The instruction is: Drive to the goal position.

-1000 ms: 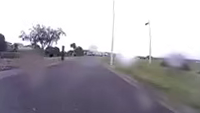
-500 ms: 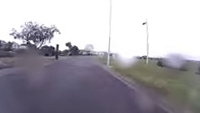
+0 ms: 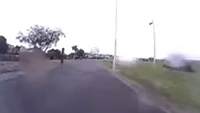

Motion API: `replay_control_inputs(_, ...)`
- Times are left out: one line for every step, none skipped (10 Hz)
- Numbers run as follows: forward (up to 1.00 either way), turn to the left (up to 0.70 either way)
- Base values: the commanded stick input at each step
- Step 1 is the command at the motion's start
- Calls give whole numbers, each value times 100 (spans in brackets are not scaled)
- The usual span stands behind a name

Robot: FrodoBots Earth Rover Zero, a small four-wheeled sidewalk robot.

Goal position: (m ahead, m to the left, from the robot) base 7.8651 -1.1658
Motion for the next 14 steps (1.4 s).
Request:
replay_control_inputs(100, 33)
replay_control_inputs(100, 0)
replay_control_inputs(100, 0)
replay_control_inputs(100, 0)
replay_control_inputs(100, 0)
replay_control_inputs(100, 0)
replay_control_inputs(100, 0)
replay_control_inputs(100, 0)
replay_control_inputs(100, 0)
replay_control_inputs(100, 0)
replay_control_inputs(100, 0)
replay_control_inputs(100, 0)
replay_control_inputs(100, 0)
replay_control_inputs(100, 0)
